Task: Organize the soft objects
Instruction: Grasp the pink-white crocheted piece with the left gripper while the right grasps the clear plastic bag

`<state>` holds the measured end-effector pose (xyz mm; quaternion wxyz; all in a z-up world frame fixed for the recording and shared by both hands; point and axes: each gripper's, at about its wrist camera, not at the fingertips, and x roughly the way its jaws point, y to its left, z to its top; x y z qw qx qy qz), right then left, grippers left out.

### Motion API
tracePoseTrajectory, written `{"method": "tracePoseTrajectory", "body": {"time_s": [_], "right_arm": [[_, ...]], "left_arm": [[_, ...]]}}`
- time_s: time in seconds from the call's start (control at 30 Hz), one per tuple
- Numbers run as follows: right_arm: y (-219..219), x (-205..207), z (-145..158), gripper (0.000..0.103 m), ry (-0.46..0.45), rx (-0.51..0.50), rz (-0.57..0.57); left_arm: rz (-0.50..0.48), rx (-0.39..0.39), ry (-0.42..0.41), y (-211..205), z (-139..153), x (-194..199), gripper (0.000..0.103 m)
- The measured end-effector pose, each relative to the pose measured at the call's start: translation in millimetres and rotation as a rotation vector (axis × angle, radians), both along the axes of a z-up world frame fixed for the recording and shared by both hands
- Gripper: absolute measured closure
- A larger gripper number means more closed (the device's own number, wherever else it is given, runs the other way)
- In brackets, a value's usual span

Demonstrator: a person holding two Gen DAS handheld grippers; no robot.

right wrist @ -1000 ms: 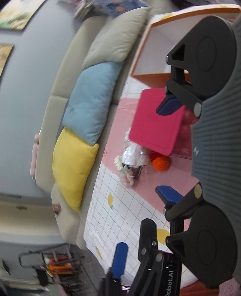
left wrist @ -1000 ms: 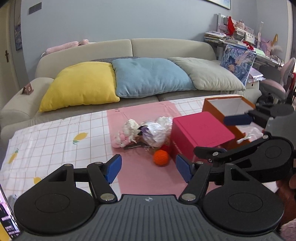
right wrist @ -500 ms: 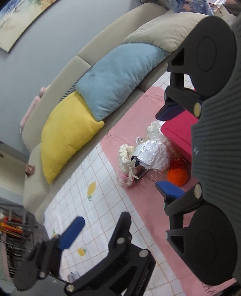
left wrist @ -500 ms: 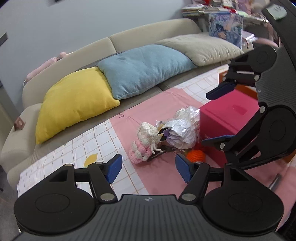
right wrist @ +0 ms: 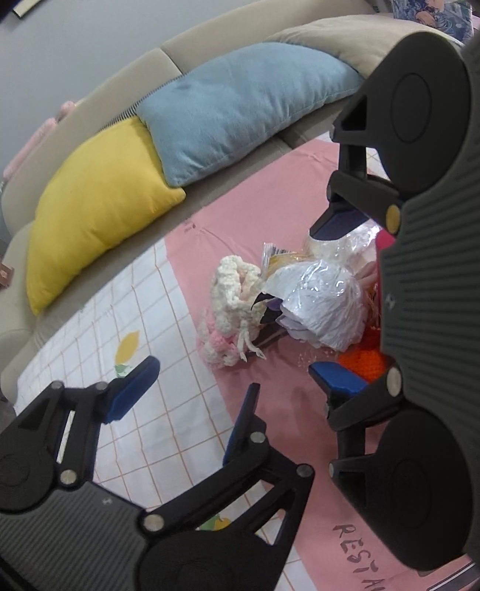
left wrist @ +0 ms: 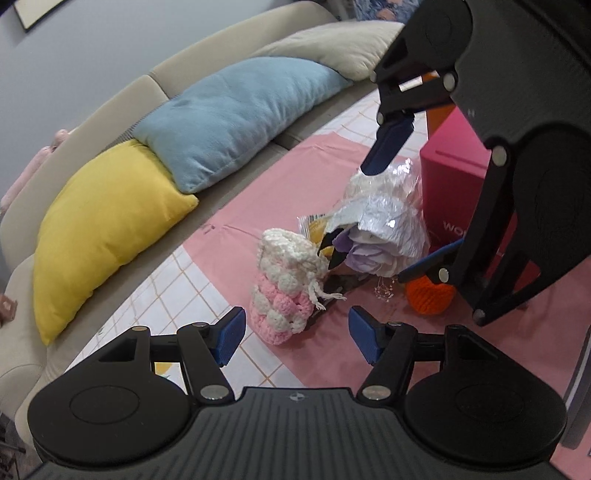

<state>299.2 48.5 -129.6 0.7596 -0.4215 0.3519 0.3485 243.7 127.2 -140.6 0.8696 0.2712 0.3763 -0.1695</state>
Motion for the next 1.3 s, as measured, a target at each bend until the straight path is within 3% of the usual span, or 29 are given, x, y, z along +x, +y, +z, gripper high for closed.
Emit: {"method": "tracePoseTrajectory", "body": {"time_s": [0.27, 0.37, 0.43, 0.53, 0.67, 1.0, 1.1, 1.3], "right_arm": [[4, 21, -7, 0.032, 0.06, -0.017, -0.041], [2, 25, -8, 0.042, 0.09, -0.006, -0.059], [0, 27, -7, 0.05, 0.124, 0.021, -0.078], [-4, 29, -5, 0.053, 0.144, 0.066, -0.097], [-7, 26, 2, 0.057, 0.185, 0.152, -0.11], [-5, -5, 7, 0.059, 0.285, 0.318, -0.125], [-12, -20, 6, 0.059, 0.245, 0.359, -0.156], [-43, -54, 26, 0.059, 0.19, 0.53, -0.228]], "left_arm": [[-0.015, 0.075, 0.012, -7, -31, 31, 0.028], [-0.006, 0.085, 0.009, -11, -38, 38, 0.033], [0.004, 0.087, 0.011, -13, -43, 41, 0.047], [0.018, 0.079, -0.004, -13, -44, 40, 0.065], [0.062, 0.049, -0.014, -7, -35, 30, 0.076], [0.293, -0.11, 0.07, 30, -6, -23, 0.079], [0.369, -0.151, 0.071, 31, 1, -40, 0.079], [0.524, -0.309, 0.07, 29, 21, -80, 0.079]]}}
